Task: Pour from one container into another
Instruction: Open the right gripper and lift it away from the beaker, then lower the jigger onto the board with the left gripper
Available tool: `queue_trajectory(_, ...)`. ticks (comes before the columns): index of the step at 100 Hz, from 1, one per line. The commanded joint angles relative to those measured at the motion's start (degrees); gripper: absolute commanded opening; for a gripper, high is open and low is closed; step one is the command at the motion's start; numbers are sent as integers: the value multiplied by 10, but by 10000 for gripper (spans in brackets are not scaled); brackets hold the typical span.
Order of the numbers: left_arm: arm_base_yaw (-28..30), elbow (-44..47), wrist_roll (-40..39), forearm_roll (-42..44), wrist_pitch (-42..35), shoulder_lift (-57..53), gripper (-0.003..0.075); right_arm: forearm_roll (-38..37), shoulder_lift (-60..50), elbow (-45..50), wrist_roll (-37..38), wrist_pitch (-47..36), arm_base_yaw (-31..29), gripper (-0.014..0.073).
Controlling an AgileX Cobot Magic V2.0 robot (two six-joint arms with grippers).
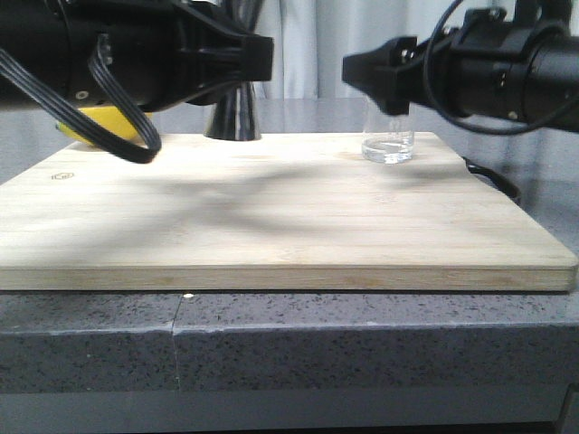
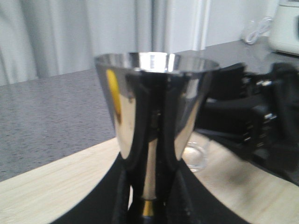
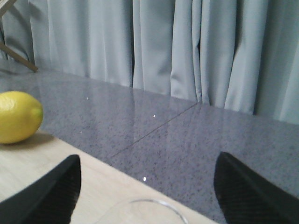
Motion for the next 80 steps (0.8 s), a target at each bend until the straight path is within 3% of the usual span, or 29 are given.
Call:
queue_trajectory(1,12,-14,2,-5,-59,-24,-19,17,-39,-19,-12,-57,-2,531)
queue_trajectory(29,49,2,2,-20,-68,-24,-19,17,-106,-37,-12,-85,-2,531)
queue_trajectory(48,69,51,-25,-28,-149,-23,-19,18,-153,-37,-12,-91,-2,531)
queue_trajectory(80,72,87,-30,-26,-194,6,-19,19,-186,-37,-12,-95,-2,531)
